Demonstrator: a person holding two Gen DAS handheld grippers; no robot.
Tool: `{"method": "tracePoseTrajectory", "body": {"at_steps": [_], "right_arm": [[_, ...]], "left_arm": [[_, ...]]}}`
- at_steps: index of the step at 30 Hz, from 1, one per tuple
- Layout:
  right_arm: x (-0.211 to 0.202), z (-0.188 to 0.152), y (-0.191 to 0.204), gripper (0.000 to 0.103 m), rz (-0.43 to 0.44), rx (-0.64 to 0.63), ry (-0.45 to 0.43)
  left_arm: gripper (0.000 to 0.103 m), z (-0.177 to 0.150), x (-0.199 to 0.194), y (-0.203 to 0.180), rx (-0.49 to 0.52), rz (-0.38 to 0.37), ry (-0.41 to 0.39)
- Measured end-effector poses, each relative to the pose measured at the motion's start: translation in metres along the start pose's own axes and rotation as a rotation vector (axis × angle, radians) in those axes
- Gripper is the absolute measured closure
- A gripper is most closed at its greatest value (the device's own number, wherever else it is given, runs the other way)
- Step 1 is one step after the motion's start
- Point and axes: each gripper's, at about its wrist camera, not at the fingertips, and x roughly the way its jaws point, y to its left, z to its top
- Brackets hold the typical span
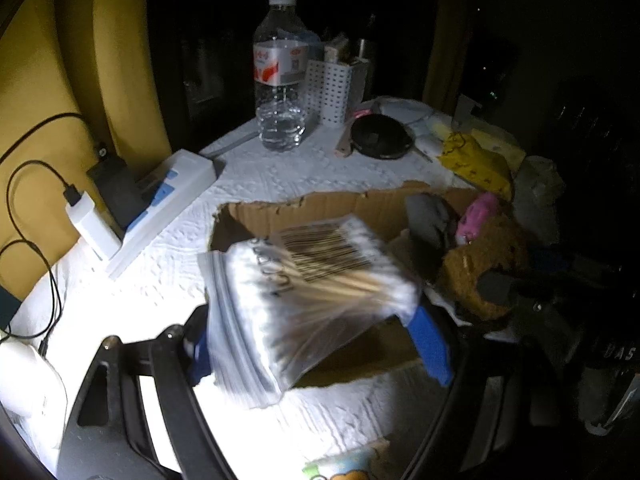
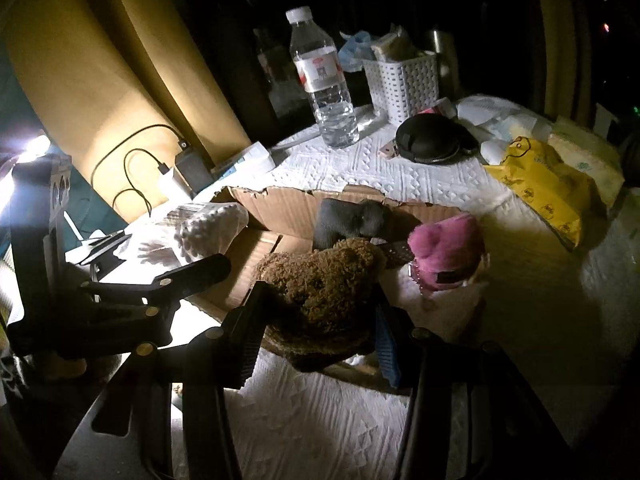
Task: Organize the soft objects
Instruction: 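Carry the teddy bear and cotton-swab bag into the box and open both grippers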
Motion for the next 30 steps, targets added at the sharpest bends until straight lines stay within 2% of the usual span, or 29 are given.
{"method": "tracePoseTrajectory", "body": {"at_steps": [13, 23, 26, 30], "right_arm": [[0.033, -0.008, -0.007, 0.052, 0.006, 0.018, 0.063], [0.032, -0.012, -0.007, 0.045, -0.017, 0.024, 0.079], [0.027, -0.013, -0.007, 0.042, -0.029, 0.028, 0.063], [0.021, -0.015, -0.007, 0.040, -0.038, 0.033, 0.058]], "left_arm": [[0.021, -0.007, 0.035, 0.002, 0.003, 0.025, 0.081], [0.019, -0.005, 0.023, 0.004, -0.030, 0.015, 0.055], [0.011, -0.004, 0.017, 0.007, -0.045, 0.020, 0.044], [0.011, -0.005, 0.010, 0.009, -0.061, 0.019, 0.034]]}}
